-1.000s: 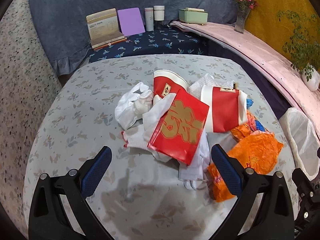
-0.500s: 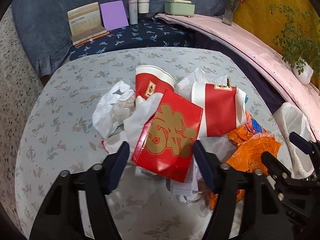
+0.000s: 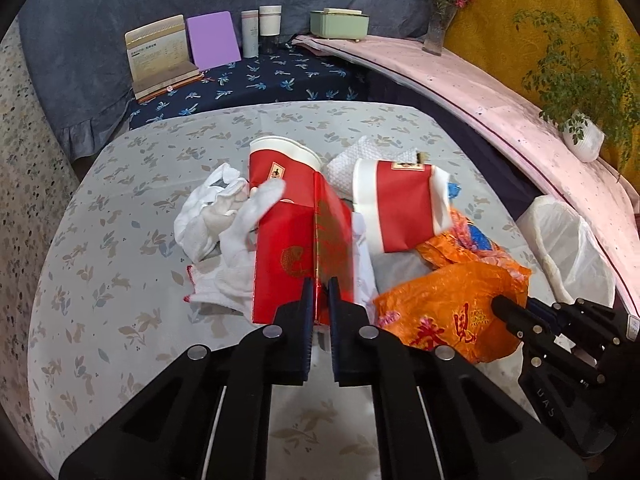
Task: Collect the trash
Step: 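Carry both items over the white bin and open both tools to drop them, then move both tools back to the pile and grasp the white paper with the right tool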
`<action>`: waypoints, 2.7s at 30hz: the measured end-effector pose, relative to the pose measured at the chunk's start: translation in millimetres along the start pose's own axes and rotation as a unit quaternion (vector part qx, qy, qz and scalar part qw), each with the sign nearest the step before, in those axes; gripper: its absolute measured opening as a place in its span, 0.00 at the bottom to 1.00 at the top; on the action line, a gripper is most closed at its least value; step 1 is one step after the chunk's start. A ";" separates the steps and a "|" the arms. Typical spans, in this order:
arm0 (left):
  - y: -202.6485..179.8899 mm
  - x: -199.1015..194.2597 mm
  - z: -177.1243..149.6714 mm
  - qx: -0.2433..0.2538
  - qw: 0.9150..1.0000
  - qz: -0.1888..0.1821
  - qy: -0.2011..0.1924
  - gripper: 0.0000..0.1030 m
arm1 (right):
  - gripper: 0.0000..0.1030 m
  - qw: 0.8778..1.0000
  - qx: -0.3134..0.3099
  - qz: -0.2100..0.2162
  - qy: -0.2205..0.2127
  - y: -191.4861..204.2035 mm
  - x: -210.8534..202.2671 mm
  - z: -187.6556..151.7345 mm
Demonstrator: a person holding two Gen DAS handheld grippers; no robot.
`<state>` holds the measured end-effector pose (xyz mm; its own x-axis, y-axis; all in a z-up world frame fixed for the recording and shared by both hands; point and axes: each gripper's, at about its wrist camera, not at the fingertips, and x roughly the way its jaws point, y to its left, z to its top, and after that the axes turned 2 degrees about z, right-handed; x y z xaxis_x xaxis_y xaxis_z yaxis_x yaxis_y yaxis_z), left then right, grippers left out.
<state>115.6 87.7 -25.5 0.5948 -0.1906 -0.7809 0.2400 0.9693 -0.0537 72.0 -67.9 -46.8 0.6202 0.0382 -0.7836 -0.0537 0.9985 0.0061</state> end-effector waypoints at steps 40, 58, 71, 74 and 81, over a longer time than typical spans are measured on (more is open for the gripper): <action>-205.6 -35.9 6.5 0.130 0.977 -0.170 -0.015 0.04 | 0.06 0.957 0.207 -0.179 -0.099 -200.6 -124.8 -53.0; -278.9 5.0 21.1 0.148 0.968 -0.204 -0.004 0.44 | 0.32 0.942 0.257 -0.201 -0.078 -251.3 -103.9 -69.0; -225.3 1.5 22.3 0.098 0.982 -0.158 -0.020 0.61 | 0.49 0.948 0.228 -0.198 -0.102 -221.5 -115.8 -51.5; -204.8 -3.2 22.6 0.079 0.986 -0.147 -0.025 0.62 | 0.52 0.951 0.219 -0.188 -0.107 -208.9 -118.3 -45.1; -150.3 -12.5 20.7 0.031 0.993 -0.111 -0.036 0.66 | 0.55 0.963 0.187 -0.157 -0.112 -165.8 -115.8 -28.3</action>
<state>88.0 -58.7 5.2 0.5746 -0.4118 -0.7073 0.4167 0.8910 -0.1803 -13.0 -238.9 25.4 0.7151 -0.3023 -0.6303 0.4236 0.9046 0.0467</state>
